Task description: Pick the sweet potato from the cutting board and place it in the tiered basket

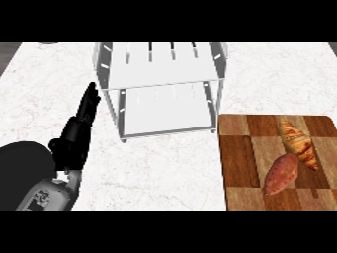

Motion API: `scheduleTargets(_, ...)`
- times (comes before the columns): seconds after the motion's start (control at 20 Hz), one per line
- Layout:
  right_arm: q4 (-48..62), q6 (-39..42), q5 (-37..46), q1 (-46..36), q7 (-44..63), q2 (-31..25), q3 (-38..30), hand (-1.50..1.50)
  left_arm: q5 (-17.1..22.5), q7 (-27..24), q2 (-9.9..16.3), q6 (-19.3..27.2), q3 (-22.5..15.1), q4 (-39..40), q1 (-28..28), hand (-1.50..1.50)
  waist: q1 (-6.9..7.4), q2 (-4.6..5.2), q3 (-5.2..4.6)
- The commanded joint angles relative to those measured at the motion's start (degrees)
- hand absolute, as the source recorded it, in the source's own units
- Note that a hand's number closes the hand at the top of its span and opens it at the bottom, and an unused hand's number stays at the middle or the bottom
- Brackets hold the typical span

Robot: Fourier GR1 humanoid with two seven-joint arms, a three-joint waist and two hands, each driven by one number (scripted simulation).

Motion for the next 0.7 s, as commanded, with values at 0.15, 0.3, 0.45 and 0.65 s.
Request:
scheduleTargets(0.15,-4.4,3.2,5.8,-2.4,9.5,1.8,7.5,-1.50,-0.9,-1.7,-1.4,-1.0,1.9,0.6,1.7,0.00,-0.37,-0.12,0.06)
scheduleTargets(0.3,-2.7,4.0,8.7,-4.7,11.7,4.0,11.0,-1.50,-3.3,-2.6,-2.3,-0.7,0.5,-0.6,4.1,0.00,-0.22,-0.13,0.08)
scheduleTargets(0.45,-6.1,5.6,11.9,-2.6,13.6,5.7,13.1,-1.50,-2.5,2.2,-1.9,-1.5,3.5,0.2,-1.2,0.00,-0.77,-0.22,0.10)
scheduleTargets(0.65,-7.3,7.1,13.8,-7.4,19.9,5.9,15.0,-1.50,-4.8,-1.1,-5.0,-0.9,2.5,3.0,-0.6,0.00,-0.52,-0.13,0.07)
